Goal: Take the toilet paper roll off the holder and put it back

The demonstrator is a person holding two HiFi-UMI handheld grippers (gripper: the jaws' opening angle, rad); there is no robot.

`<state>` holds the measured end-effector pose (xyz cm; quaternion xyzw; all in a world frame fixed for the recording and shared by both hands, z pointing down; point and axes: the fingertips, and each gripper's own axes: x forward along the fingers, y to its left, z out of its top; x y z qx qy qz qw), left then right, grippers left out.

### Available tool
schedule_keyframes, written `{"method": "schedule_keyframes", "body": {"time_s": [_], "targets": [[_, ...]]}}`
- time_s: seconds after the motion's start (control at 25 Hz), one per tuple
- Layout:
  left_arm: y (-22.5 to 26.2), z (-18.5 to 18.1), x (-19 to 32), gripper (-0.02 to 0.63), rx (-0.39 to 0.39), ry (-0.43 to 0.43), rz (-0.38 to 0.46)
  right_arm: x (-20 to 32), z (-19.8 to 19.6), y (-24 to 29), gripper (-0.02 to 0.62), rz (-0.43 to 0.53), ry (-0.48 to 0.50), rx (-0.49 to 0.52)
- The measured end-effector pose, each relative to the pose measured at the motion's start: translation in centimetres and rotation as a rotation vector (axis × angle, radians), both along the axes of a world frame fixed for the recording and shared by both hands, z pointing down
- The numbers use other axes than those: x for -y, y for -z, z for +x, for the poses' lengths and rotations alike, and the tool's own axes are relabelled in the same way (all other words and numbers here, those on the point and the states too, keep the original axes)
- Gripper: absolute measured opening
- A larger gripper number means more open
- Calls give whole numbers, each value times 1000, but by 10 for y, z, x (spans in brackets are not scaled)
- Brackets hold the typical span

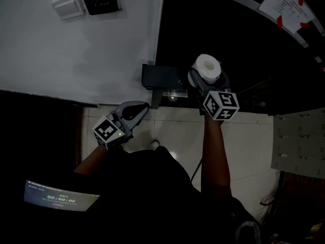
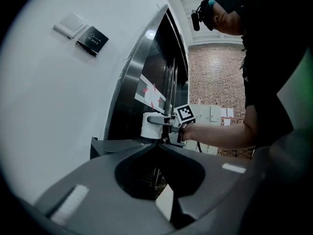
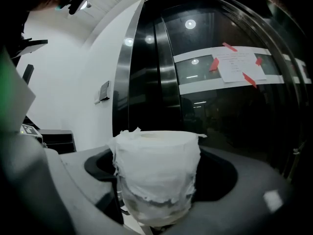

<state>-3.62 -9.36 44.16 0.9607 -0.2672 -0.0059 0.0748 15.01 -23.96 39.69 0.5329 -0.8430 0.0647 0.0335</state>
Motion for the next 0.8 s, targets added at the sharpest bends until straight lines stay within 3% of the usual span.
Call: {"method": "schedule_keyframes", "body": {"time_s": [0.48,0.8], "targets": [[3,-1,-3,3,12,13,-35,4,29,-21,446,0,-96,28],[1,-3,-3,3,11,23,-30,5,43,-42,446,-35,-147,294]]}}
